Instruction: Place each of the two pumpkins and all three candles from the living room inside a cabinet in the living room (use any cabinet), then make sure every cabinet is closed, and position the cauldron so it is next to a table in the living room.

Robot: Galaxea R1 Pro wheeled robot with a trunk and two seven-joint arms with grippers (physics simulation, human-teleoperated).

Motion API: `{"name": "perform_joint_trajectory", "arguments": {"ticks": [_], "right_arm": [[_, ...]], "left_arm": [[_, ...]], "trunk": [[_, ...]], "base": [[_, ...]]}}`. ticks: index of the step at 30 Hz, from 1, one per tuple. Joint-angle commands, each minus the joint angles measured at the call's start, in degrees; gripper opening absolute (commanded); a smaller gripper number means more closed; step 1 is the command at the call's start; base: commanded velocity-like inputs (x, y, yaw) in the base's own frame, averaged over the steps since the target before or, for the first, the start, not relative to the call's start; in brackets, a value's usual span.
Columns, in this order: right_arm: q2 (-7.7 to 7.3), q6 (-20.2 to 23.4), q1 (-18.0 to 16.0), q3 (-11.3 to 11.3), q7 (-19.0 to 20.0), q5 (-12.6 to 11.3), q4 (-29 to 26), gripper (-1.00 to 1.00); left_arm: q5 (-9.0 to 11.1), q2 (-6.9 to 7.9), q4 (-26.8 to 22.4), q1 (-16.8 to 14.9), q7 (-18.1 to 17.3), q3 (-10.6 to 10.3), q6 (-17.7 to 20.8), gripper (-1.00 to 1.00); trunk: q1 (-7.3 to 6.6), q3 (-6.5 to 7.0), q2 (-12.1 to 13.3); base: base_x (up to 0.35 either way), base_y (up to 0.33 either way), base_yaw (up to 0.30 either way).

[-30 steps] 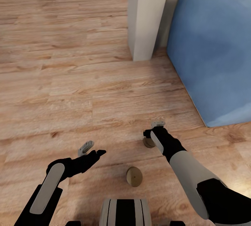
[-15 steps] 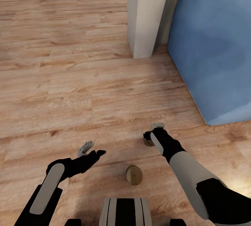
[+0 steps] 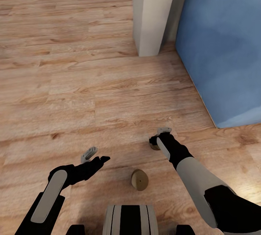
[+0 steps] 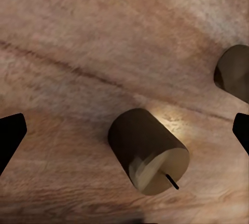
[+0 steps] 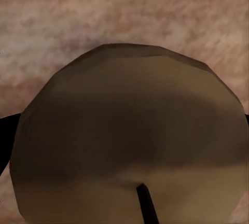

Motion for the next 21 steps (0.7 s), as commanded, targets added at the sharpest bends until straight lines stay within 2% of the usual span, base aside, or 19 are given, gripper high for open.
{"name": "perform_joint_trajectory", "arguments": {"ticks": [1, 11, 13, 19, 21], "right_arm": [[-0.11, 0.22, 0.01, 0.27, -0.63, -0.58, 0.16, -1.00], [-1.11, 0.14, 0.08, 0.27, -0.56, -0.67, 0.08, -1.00], [-1.18, 0.14, 0.10, 0.27, -0.54, -0.67, 0.07, -1.00], [-1.21, 0.14, 0.21, 0.27, -0.50, -0.62, -0.22, -1.00], [-1.26, 0.03, 0.66, 0.27, -0.52, -0.59, -1.30, -1.00]], "left_arm": [[0.58, 0.04, -0.06, -0.02, 0.61, -0.06, -0.02, 1.00], [-0.25, 0.10, 0.48, 1.60, 0.86, 0.01, -0.39, 1.00], [-0.28, 0.11, 0.50, 1.70, 0.91, 0.02, -0.41, 1.00], [-0.41, 0.13, 0.49, 1.95, 1.00, 0.01, -0.48, 1.00], [-1.71, 0.13, 0.39, 3.60, 1.03, -0.01, -0.64, 1.00]], "trunk": [[0.00, -0.04, -0.01], [-0.02, 0.18, 0.00], [-0.07, 0.62, 0.03], [-0.07, 0.62, 0.03], [-0.07, 0.62, 0.03]], "base": [[0.000, 0.000, 0.000], [0.000, 0.000, 0.000], [0.000, 0.000, 0.000], [0.000, 0.000, 0.000], [-0.062, -0.057, 0.000]]}}
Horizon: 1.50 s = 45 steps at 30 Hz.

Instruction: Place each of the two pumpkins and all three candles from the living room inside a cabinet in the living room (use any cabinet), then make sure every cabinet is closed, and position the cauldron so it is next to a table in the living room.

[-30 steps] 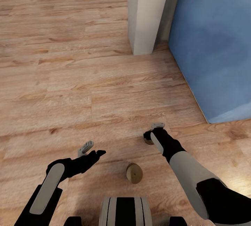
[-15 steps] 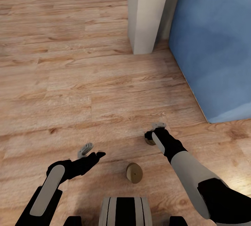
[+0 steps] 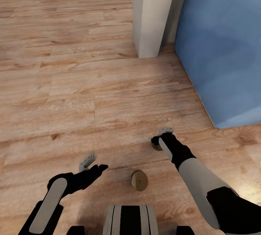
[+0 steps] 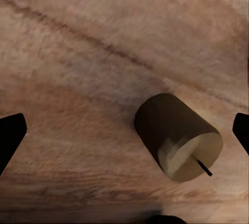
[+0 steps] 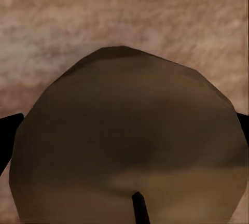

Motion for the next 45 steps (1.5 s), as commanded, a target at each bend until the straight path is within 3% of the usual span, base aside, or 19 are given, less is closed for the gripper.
{"name": "perform_joint_trajectory", "arguments": {"ticks": [1, 5, 8, 11, 15, 17, 19, 20, 22, 23, 25, 28, 30, 32, 33, 35, 36, 41, 45], "right_arm": [[-0.10, 0.29, 0.30, 0.34, -0.54, -0.56, -2.58, -1.00], [-3.55, 6.40, 9.07, -0.72, -0.50, -0.54, -25.89, -1.00], [-5.49, 18.69, 17.18, -6.59, -0.15, -0.51, -47.01, -1.00], [-6.00, 22.97, 23.29, -9.58, 0.06, -0.39, -55.23, -1.00], [-5.74, 24.06, 25.90, -10.88, 0.09, -0.40, -58.40, -1.00], [-5.55, 24.05, 26.35, -10.84, 0.04, -0.40, -58.82, -1.00], [-5.56, 23.88, 26.71, -10.78, -0.07, -0.36, -59.03, -1.00], [-5.77, 23.39, 26.83, -10.81, -0.06, -0.34, -59.11, -1.00], [-6.04, 21.59, 26.71, -11.03, -0.03, -0.32, -59.19, -1.00], [-6.13, 20.89, 26.63, -11.14, -0.03, -0.32, -59.21, -1.00], [-6.26, 20.08, 26.52, -11.40, 0.00, -0.32, -59.23, -1.00], [-7.03, 19.32, 26.51, -13.98, 1.05, -0.41, -59.24, -1.00], [-8.08, 19.12, 26.52, -18.24, 10.15, -0.51, -59.24, -1.00], [-10.42, 19.56, 26.52, -25.74, 27.33, -0.55, -59.25, -1.00], [-11.13, 19.84, 26.51, -27.67, 32.15, -0.55, -59.25, -1.00], [-13.36, 21.41, 26.48, -32.72, 48.04, -0.52, -59.25, -1.00], [-14.08, 21.92, 26.47, -33.99, 52.32, -0.51, -59.25, -1.00], [-15.39, 22.47, 26.58, -35.89, 59.07, -0.51, -59.25, -1.00], [-15.99, 22.46, 26.65, -36.88, 60.17, -0.51, -59.25, -1.00]], "left_arm": [[-0.06, 0.04, -0.15, 0.38, 0.54, -0.05, -0.08, 1.00], [-0.95, -0.01, -0.23, 0.93, 0.46, -0.14, -0.14, 1.00], [-1.13, -0.02, -0.31, 1.03, 0.51, -0.19, -0.15, 1.00], [-1.17, -0.03, -0.57, 1.06, 0.52, -0.30, -0.19, 1.00], [-1.98, -0.10, -0.79, -0.29, 1.15, -1.10, -0.03, 1.00], [-4.87, -0.32, -0.78, -2.87, 2.05, -2.85, 0.07, 1.00], [-9.89, -0.81, -0.80, -6.68, 4.23, -6.25, 0.37, 1.00], [-12.99, -1.74, -0.80, -9.64, 6.66, -9.56, 0.68, 1.00], [-16.72, -5.06, -0.27, -14.29, 13.02, -16.10, 1.23, 1.00], [-17.66, -6.21, 0.41, -15.59, 15.43, -18.54, 1.10, 1.00], [-18.34, -7.14, 1.92, -16.73, 17.42, -20.71, 0.69, 1.00], [-18.76, -7.62, 3.60, -17.29, 18.77, -22.05, -1.34, 1.00], [-19.02, -7.82, 4.69, -17.45, 19.16, -22.49, -2.69, 1.00], [-19.26, -8.11, 6.48, -17.83, 18.95, -23.06, -3.31, 1.00], [-19.32, -8.18, 6.86, -17.97, 18.80, -23.15, -3.40, 1.00], [-19.48, -8.24, 7.98, -19.19, 18.34, -23.35, -3.57, 1.00], [-19.46, -8.24, 9.33, -20.28, 18.06, -23.35, -3.50, 1.00], [-19.36, -8.92, 22.31, -24.85, 14.45, -23.37, -7.43, 1.00], [-19.37, -9.33, 26.03, -25.90, 13.31, -23.47, -10.38, 1.00]], "trunk": [[-0.02, -0.03, -0.01], [-0.02, -0.03, -0.01], [-0.02, -0.03, -0.01], [-0.02, -0.03, -0.01], [-0.02, -0.03, -0.01], [-0.02, -0.03, -0.01], [-0.02, -0.03, -0.01], [-0.02, -0.03, -0.01], [-0.02, -0.03, -0.01], [-0.02, -0.03, -0.01], [-0.02, -0.03, -0.01], [-0.02, -0.03, -0.01], [-0.02, -0.03, -0.01], [-0.02, -0.03, -0.01], [-0.02, -0.03, -0.01], [-0.02, -0.03, -0.01], [-0.02, -0.03, -0.01], [-0.02, -0.03, -0.01], [-0.02, -0.03, -0.01]], "base": [[-0.161, -0.131, 0.000], [-0.237, -0.175, 0.000], [-0.274, -0.195, 0.000], [-0.244, -0.159, -0.002], [-0.079, -0.048, -0.147], [-0.022, -0.014, -0.255], [-0.012, -0.007, -0.277], [-0.007, -0.004, -0.287], [-0.003, -0.002, -0.293], [-0.002, -0.001, -0.297], [-0.001, -0.001, -0.298], [0.000, 0.000, -0.187], [0.000, 0.000, -0.065], [0.000, 0.000, -0.027], [0.000, 0.000, -0.017], [0.000, 0.000, -0.009], [0.000, 0.000, -0.004], [0.000, 0.000, -0.002], [0.000, 0.000, 0.000]]}}
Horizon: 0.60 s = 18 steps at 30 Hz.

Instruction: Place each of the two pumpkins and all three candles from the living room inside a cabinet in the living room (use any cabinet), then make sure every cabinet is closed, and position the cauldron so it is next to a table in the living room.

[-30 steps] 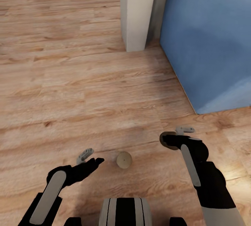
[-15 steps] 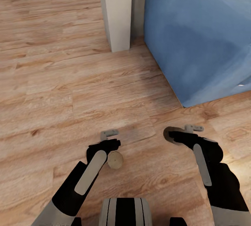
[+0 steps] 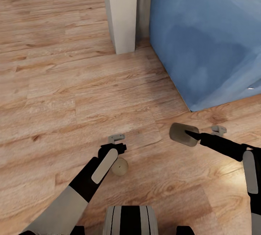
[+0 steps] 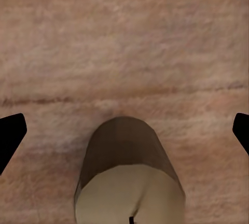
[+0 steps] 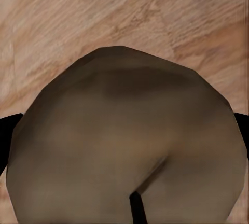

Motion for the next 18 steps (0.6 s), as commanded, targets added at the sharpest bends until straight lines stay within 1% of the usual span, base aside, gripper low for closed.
{"name": "perform_joint_trajectory", "arguments": {"ticks": [1, 6, 9, 12, 13, 15, 18], "right_arm": [[-0.06, 0.33, -0.03, -0.19, 0.28, -0.09, -0.02, -1.00], [-0.33, 0.33, -0.08, -1.04, 0.53, -0.08, -0.02, -1.00], [-1.10, 0.34, -0.04, -2.76, 1.13, -0.13, -0.02, -1.00], [-1.72, 0.41, 0.06, -3.19, 2.09, -0.14, -0.02, -1.00], [-1.88, 0.51, 0.02, -3.30, 2.44, -0.14, -0.02, -1.00], [-1.89, 0.68, -0.04, -3.36, 2.78, -0.14, -0.02, -1.00], [-1.97, 0.75, -0.02, -3.33, 2.94, -0.14, -0.02, -1.00]], "left_arm": [[0.43, -0.01, 0.16, -0.10, 0.36, -0.09, -0.16, 1.00], [0.60, -0.46, 1.80, -0.25, -0.32, -0.12, -1.67, 1.00], [0.75, -1.26, 2.65, -0.24, -0.48, -0.22, -2.69, 1.00], [0.75, -1.73, 3.09, -0.24, -0.51, -0.41, -2.91, 1.00], [0.76, -1.83, 3.21, -0.24, -0.52, -0.88, -2.96, 1.00], [0.81, -1.91, 3.45, -0.24, -0.53, -1.71, -3.06, 1.00], [0.80, -1.87, 3.58, -0.19, -0.48, -2.06, -3.30, 1.00]], "trunk": [[-0.01, -0.03, -0.01], [-0.01, -0.03, -0.01], [-0.01, -0.03, -0.01], [-0.01, -0.03, -0.01], [-0.01, -0.03, -0.01], [-0.01, -0.02, -0.01], [-0.01, 0.00, -0.01]], "base": [[0.000, 0.000, 0.000], [0.000, 0.000, 0.000], [0.000, 0.000, 0.000], [0.000, 0.000, 0.000], [0.000, 0.000, 0.000], [0.000, 0.000, -0.076], [0.000, 0.000, -0.076]]}}
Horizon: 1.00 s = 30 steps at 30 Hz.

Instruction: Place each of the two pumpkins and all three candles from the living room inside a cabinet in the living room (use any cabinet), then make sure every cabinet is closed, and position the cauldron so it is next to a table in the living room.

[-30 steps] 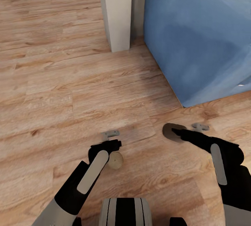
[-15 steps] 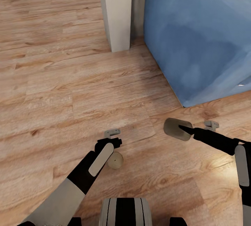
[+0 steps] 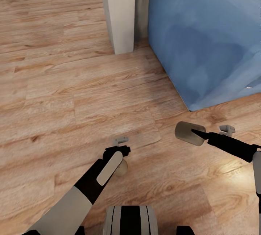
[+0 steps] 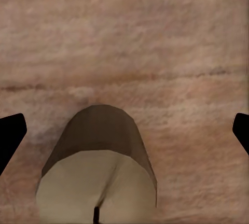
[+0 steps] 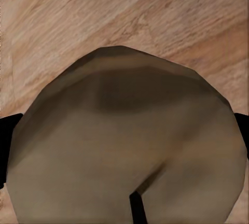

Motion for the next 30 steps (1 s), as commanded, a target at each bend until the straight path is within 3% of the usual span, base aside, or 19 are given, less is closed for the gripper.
{"name": "perform_joint_trajectory", "arguments": {"ticks": [1, 18, 23, 30], "right_arm": [[-0.02, 0.29, -0.04, -0.05, 0.28, 0.06, -0.01, -1.00], [-0.07, 0.24, 0.12, 0.21, 0.35, 0.06, -0.01, -1.00], [-0.07, 0.24, 0.09, 0.22, 0.35, 0.06, -0.01, -1.00], [-0.12, 0.24, 0.07, 0.22, 0.35, 0.06, -0.01, -1.00]], "left_arm": [[0.32, 0.10, -0.03, 0.06, 0.46, -0.17, 0.04, 1.00], [0.64, 0.18, 5.21, 0.62, 0.31, -0.33, -2.24, 1.00], [0.59, -0.01, 8.29, 0.62, -3.31, -0.33, -2.90, 1.00], [0.50, -0.06, 9.37, 0.62, -4.28, -0.33, -3.72, 1.00]], "trunk": [[-0.01, -0.03, -0.01], [0.04, -0.47, -0.04], [0.04, -0.47, -0.04], [0.04, -0.47, -0.04]], "base": [[0.000, 0.000, -0.035], [0.000, 0.000, -0.005], [0.000, 0.000, 0.000], [0.000, 0.000, 0.000]]}}
